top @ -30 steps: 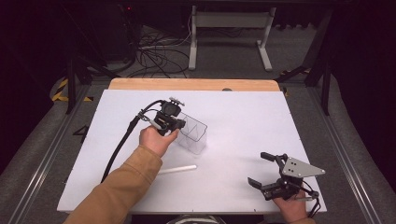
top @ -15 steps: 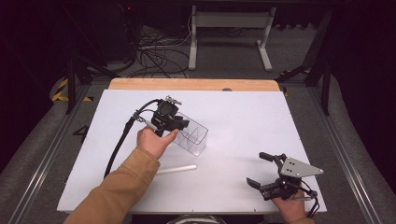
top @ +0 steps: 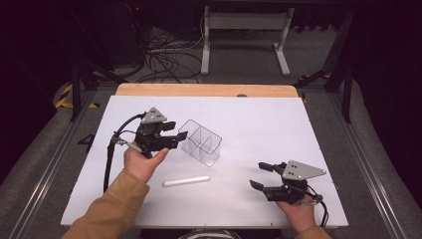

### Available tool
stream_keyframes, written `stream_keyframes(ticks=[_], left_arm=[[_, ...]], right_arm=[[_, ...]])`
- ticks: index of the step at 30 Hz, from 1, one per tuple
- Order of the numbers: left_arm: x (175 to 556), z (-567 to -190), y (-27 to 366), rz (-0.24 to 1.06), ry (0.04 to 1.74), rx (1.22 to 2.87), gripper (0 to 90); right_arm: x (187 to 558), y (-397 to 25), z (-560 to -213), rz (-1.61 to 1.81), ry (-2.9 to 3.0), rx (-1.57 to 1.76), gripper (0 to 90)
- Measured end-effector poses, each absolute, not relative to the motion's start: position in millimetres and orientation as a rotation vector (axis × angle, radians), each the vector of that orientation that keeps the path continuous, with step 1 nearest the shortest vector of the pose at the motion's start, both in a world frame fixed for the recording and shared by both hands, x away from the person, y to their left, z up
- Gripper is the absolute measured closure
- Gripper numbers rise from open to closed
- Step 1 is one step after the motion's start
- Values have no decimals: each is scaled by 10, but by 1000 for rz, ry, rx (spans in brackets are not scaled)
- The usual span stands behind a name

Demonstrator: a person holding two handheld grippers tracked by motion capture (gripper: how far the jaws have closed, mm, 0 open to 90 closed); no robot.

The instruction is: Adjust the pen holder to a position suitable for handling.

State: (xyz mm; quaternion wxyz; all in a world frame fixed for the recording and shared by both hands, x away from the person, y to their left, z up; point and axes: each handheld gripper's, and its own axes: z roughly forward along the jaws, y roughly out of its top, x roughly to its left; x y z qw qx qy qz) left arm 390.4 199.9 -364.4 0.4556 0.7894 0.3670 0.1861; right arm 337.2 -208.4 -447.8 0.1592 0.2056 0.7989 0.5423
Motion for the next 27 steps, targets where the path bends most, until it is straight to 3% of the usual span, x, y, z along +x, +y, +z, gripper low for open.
stream_keyframes(ticks=[2,3,4,8,27], left_arm=[[3786,-3720,2115,470,882,1921,390],[3786,-3720,2115,470,882,1921,383],[3714,-3777,2180,474,867,1904,377],[3579,-3896,2291,515,836,1886,347],[3288,-4220,2564,577,848,1863,265]], right_arm=[[3420,-1972,-4439,1501,2294,590,592],[3434,-1922,-4431,1481,2295,591,592],[3449,-1866,-4427,1461,2299,590,721],[3508,-1615,-4419,1379,2358,554,900],[3881,-716,-4617,1288,2489,520,900]])
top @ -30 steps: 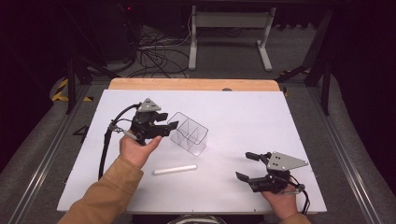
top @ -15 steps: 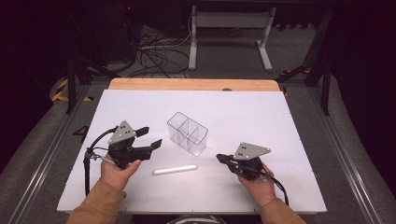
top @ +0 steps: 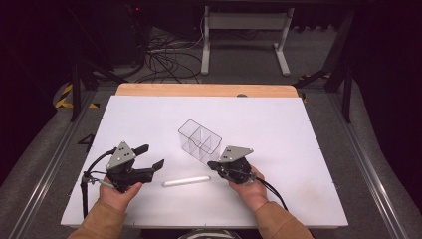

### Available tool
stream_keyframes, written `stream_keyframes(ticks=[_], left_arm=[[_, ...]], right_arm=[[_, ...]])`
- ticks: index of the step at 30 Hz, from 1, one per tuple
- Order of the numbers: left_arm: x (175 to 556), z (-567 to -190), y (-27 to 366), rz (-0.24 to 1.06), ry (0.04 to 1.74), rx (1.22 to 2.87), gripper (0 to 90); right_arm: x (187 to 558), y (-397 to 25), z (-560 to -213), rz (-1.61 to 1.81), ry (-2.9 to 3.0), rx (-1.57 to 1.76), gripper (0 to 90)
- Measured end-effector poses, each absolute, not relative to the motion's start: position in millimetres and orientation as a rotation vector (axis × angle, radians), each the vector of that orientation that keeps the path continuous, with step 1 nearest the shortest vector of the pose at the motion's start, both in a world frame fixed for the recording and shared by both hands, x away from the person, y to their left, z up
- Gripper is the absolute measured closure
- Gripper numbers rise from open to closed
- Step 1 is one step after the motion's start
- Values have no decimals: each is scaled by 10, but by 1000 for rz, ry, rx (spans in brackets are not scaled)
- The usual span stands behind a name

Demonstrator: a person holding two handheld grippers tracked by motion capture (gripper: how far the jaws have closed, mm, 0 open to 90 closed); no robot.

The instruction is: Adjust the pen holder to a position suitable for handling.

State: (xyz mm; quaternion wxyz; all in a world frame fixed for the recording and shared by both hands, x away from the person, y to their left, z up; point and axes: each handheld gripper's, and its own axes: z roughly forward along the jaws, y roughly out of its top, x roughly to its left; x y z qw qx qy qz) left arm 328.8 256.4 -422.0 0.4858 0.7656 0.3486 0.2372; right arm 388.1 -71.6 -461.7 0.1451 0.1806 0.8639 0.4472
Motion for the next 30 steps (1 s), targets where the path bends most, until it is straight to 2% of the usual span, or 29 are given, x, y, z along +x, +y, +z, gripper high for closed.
stream_keyframes(ticks=[9,30], left_arm=[[3267,-4286,2545,594,841,1895,261],[3259,-4336,2528,583,834,1905,254]], right_arm=[[3952,-572,-4741,1233,2507,549,900],[4091,-711,-4764,1147,2473,652,900]])
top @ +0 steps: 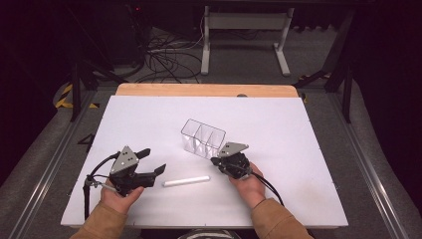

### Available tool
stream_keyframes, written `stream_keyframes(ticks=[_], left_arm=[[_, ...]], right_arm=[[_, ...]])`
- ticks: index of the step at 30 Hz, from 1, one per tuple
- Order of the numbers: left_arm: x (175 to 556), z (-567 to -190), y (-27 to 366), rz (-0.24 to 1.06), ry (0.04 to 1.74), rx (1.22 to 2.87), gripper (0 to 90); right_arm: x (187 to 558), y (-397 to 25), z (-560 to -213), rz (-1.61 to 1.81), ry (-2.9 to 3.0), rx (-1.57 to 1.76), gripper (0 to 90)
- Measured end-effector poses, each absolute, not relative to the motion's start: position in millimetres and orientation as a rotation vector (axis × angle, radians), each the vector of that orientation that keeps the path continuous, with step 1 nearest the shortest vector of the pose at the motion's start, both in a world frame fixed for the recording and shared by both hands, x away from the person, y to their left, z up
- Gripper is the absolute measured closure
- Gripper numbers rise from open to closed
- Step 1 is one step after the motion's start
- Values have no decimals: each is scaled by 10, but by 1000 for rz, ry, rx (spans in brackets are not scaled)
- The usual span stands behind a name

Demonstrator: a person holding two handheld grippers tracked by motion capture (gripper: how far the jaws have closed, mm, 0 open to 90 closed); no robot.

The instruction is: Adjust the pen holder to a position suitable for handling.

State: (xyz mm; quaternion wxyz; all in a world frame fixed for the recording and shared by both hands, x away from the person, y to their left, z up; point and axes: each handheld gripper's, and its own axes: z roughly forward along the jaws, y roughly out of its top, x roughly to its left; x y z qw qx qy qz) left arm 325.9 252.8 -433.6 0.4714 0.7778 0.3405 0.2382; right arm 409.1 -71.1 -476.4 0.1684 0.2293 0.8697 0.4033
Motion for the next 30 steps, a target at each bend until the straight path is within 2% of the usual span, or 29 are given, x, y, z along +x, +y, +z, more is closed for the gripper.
stream_keyframes(ticks=[27,30], left_arm=[[3255,-4370,2437,570,809,1931,252],[3255,-4370,2433,568,807,1930,249]], right_arm=[[4332,-882,-4828,1060,2253,965,900],[4314,-892,-4806,1083,2254,962,872]])
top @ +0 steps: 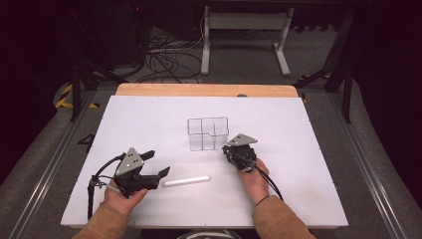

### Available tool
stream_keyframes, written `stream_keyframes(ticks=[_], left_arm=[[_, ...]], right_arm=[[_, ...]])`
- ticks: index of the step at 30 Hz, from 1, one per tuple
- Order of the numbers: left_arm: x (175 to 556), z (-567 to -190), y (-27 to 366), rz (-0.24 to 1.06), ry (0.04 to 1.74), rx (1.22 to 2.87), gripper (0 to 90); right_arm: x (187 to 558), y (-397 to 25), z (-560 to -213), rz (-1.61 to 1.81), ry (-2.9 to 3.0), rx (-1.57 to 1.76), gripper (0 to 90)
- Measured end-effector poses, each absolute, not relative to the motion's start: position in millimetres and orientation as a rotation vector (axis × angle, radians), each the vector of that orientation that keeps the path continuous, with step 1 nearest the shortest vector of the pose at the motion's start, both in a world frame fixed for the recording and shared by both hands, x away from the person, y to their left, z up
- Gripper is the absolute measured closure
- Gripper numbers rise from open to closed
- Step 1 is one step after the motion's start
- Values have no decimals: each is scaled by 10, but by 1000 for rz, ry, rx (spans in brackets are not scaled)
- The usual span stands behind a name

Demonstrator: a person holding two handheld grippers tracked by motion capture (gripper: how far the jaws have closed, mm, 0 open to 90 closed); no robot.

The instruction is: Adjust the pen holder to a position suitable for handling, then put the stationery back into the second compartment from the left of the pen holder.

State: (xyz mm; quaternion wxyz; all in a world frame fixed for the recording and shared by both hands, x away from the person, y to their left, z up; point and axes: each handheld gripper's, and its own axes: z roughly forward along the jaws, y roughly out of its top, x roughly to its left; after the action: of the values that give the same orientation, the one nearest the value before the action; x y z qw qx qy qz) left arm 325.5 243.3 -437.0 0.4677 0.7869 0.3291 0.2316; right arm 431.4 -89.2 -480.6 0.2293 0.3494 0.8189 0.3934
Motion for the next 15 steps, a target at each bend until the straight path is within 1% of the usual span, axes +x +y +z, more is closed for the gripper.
stream_keyframes(ticks=[2,5,6,7,12,15], left_arm=[[3251,-4367,2426,573,798,1933,247],[3240,-4349,2406,570,779,1939,246],[3239,-4341,2397,567,770,1943,241],[3235,-4337,2384,569,761,1944,241],[3229,-4318,2309,564,722,1963,223],[3232,-4304,2272,562,705,1972,223]], right_arm=[[4284,-903,-4765,1095,2256,944,838],[4223,-954,-4660,1136,2250,924,748],[4183,-1022,-4568,1192,2246,925,636],[4183,-1022,-4568,1192,2246,925,636],[4066,-1183,-4373,1318,2212,904,454],[3987,-1255,-4291,1340,2200,855,387]])
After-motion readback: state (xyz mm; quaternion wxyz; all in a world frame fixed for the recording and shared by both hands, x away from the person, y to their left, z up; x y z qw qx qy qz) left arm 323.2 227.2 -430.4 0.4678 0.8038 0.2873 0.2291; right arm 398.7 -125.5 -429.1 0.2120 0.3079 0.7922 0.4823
